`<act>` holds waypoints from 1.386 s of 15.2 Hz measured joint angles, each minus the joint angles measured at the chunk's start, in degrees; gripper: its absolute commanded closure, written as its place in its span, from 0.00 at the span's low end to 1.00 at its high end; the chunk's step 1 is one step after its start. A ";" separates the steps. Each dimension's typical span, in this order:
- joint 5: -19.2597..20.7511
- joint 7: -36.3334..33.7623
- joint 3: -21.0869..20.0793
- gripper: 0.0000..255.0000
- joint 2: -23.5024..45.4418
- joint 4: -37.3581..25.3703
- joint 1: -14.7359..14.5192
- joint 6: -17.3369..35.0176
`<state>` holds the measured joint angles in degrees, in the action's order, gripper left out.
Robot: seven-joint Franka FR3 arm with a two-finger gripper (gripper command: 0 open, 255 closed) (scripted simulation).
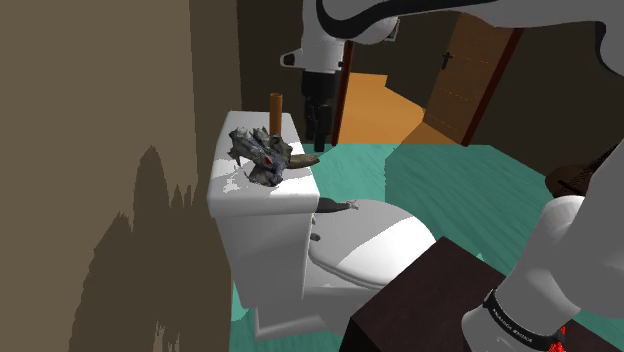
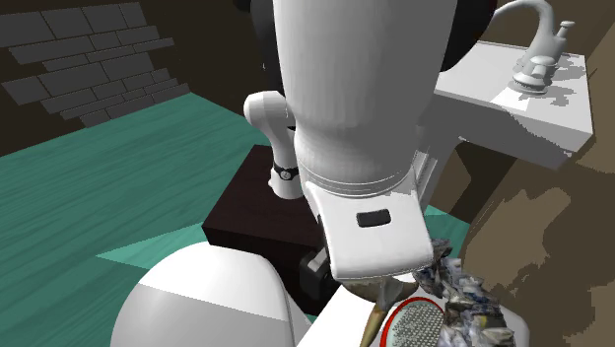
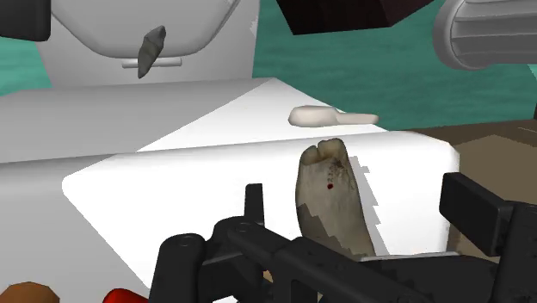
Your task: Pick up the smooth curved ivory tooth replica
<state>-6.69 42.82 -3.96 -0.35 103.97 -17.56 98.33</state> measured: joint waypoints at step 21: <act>-0.61 2.90 -0.80 1.00 2.99 1.83 -0.79 4.90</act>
<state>-7.30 45.72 -4.76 2.65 105.80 -18.35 103.24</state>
